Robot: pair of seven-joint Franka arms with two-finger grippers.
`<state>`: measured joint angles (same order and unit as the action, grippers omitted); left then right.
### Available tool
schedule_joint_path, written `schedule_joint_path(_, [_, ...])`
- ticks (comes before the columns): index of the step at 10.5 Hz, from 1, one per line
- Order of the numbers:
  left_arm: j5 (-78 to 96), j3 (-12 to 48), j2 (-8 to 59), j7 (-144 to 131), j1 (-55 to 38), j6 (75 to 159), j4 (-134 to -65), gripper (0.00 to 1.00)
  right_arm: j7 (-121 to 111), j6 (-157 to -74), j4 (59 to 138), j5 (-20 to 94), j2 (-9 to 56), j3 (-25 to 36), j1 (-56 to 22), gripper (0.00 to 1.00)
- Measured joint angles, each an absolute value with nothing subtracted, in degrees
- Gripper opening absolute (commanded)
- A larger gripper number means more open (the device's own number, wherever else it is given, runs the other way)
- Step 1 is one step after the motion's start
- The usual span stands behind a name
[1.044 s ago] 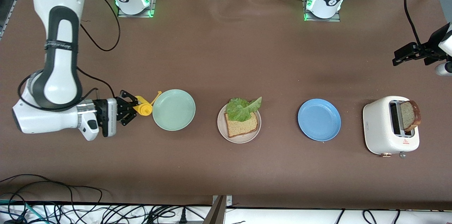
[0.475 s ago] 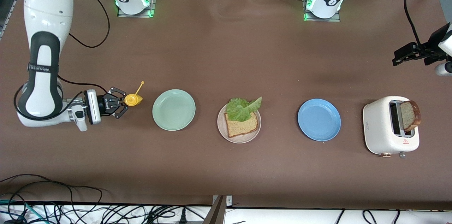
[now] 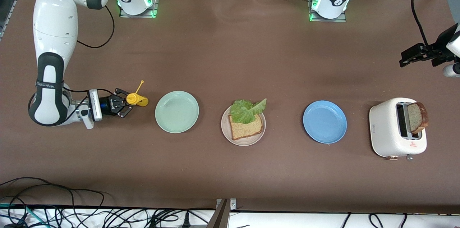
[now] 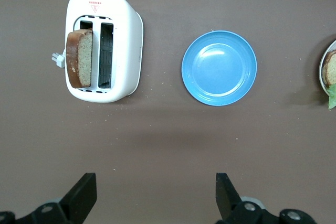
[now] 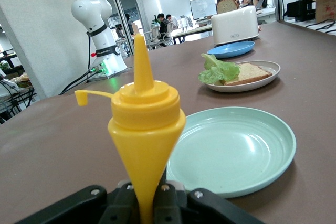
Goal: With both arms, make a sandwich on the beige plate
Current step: 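Lower the mustard bottle upright onto the table and open the right gripper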
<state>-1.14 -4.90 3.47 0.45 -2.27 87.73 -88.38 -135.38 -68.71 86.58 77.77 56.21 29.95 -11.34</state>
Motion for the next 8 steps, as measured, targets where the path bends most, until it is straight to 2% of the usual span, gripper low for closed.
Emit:
schedule_joint_path(4, [-1.1, -4.9, 3.5, 0.4, -2.3, 87.7, -88.4, 1.0, -137.9, -71.0, 86.0, 77.8, 56.2, 29.0, -11.5, 0.0])
schedule_joint_path(5, [-1.1, -4.9, 3.5, 0.4, -2.3, 87.7, -88.4, 1.0, -138.0, -71.4, 86.0, 77.8, 56.2, 28.7, -11.5, 0.11])
schedule_joint_path(6, [-1.1, -4.9, 3.5, 0.4, -2.3, 87.7, -88.4, 1.0, -138.0, -71.5, 86.0, 77.8, 56.3, 28.6, -11.5, 0.52])
schedule_joint_path(7, [-1.1, -4.9, 3.5, 0.4, -2.3, 87.7, -88.4, 1.0, -138.0, -71.6, 86.0, 77.8, 56.4, 28.6, -11.5, 1.0])
schedule_joint_path(8, [-1.1, -4.9, 3.5, 0.4, -2.3, 87.7, -88.4, 1.0, -138.0, -71.6, 86.0, 77.8, 56.5, 28.6, -11.5, 1.0])
